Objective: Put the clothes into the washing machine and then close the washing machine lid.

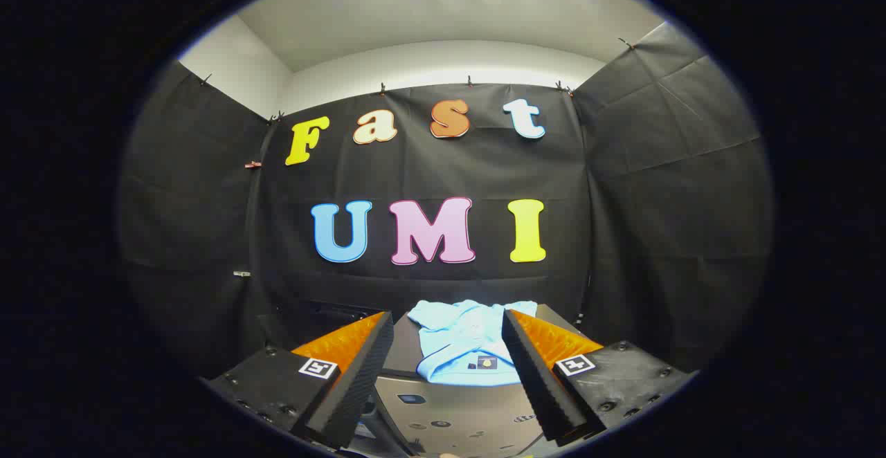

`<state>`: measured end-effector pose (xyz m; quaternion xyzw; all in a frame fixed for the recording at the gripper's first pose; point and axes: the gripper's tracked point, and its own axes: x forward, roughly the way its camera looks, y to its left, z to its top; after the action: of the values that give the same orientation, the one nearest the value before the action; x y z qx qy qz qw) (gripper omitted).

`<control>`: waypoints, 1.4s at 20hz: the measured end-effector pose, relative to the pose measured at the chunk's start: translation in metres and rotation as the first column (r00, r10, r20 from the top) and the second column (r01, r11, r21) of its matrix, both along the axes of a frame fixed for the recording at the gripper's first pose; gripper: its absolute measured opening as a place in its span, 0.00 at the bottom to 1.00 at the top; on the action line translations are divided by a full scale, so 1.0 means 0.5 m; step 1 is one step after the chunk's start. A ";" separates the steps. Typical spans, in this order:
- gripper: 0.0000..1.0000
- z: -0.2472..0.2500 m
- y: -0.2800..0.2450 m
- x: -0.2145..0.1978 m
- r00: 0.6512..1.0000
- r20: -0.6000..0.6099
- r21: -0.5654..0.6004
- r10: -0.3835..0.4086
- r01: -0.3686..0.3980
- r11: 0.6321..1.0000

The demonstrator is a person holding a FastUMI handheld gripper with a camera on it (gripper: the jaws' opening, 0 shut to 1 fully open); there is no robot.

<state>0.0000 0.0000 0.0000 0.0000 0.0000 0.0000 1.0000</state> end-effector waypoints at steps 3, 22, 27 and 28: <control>0.99 -0.002 0.010 0.002 1.000 -0.011 -0.020 0.013 -0.013 1.000; 0.99 -0.015 0.009 0.031 0.999 -0.045 -0.020 0.016 -0.017 1.000; 0.98 0.005 -0.009 0.086 0.999 -0.052 -0.052 0.007 -0.009 0.999; 0.98 0.008 -0.013 0.096 0.998 -0.061 -0.055 0.004 -0.007 0.998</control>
<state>0.0482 -0.0067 0.0038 -0.0277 0.0305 0.0027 0.9991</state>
